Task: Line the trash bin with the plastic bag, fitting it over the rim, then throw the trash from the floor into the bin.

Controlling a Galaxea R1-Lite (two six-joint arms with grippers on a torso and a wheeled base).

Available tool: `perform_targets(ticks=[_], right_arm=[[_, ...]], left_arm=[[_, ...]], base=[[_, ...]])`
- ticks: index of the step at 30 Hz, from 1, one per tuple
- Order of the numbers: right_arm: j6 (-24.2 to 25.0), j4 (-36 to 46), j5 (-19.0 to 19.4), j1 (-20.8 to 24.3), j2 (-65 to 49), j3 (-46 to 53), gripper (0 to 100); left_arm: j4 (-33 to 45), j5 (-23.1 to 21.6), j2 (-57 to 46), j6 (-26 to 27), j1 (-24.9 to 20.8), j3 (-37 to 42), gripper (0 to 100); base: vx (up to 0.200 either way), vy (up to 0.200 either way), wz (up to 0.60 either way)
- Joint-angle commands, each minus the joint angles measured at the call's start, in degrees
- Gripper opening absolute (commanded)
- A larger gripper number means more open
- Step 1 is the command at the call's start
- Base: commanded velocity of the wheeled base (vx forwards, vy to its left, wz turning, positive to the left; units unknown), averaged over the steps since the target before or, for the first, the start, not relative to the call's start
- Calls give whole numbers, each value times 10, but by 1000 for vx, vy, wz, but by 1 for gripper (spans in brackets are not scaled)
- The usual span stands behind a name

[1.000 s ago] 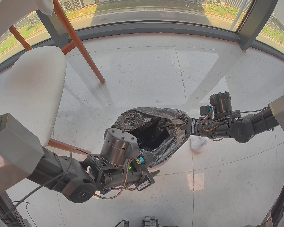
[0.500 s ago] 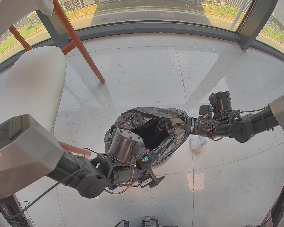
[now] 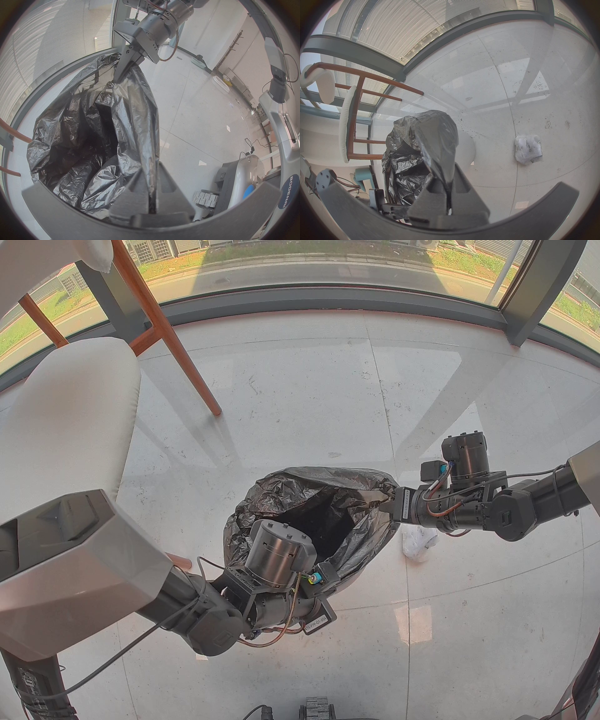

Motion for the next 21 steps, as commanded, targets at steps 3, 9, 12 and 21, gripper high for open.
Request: perform_targets(ticks=[3, 9, 12, 21], right_arm=[[2, 0, 1, -4, -4, 9, 0], [1, 0, -1, -6, -5, 14, 0], [0, 0, -3, -6, -5, 18, 0], [-2, 0, -4, -6, -2, 21, 0]], left_arm=[[2, 1, -11, -4, -7, 16, 0], [0, 2, -30, -10, -26, 54, 0], [0, 3, -31, -27, -36, 63, 0], [0, 4, -26, -38, -40, 60, 0]], base=[[0, 0, 0], [0, 0, 0], [0, 0, 0], [0, 0, 0]])
